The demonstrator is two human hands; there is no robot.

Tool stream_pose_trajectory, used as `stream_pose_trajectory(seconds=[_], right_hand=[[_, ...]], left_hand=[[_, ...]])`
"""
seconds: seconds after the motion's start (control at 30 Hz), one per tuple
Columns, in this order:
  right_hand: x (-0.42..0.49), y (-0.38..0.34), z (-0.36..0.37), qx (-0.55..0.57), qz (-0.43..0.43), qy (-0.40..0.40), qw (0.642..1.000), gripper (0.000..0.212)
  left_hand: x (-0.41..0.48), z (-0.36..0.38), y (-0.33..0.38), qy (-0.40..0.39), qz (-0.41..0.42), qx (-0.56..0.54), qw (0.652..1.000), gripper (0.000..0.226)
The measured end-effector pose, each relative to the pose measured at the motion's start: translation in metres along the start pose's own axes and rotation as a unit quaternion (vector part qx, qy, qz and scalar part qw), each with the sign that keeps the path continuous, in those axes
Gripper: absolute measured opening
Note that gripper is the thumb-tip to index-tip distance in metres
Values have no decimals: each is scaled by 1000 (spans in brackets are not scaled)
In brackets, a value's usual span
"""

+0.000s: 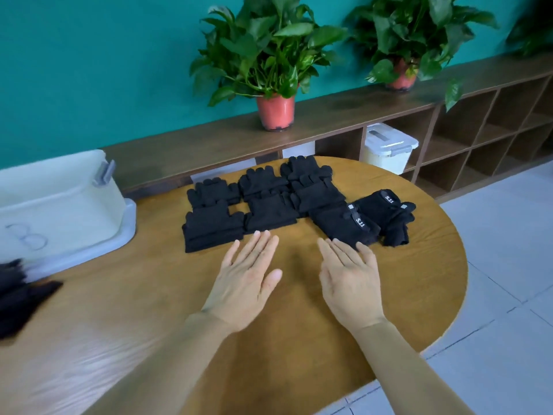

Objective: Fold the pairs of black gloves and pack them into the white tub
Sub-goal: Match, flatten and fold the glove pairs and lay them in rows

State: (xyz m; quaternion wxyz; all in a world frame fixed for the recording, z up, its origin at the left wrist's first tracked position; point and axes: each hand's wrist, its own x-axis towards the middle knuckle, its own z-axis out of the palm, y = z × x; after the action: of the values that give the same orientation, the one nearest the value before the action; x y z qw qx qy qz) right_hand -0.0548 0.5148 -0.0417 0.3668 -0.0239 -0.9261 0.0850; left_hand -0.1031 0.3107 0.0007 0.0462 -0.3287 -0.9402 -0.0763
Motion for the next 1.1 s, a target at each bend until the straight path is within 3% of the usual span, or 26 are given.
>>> stream_pose_trajectory(seconds=[0.6,0.83,1.03,1.1], right_hand=[[2,-287,2,159,-243,-25,957,47],[13,-353,33,166,-294,-33,941,45],[42,-404,77,171,-318,-41,931,42],[52,-421,91,175,-329,-36,927,39]], left_hand=[[-249,-72,-147,151,-200,1,968,69],[-294,-80,-223,175,-265,30,948,58],[-291,-96,-289,155,-316,54,935,73],[-283,-101,-308,158,-325,56,931,66]])
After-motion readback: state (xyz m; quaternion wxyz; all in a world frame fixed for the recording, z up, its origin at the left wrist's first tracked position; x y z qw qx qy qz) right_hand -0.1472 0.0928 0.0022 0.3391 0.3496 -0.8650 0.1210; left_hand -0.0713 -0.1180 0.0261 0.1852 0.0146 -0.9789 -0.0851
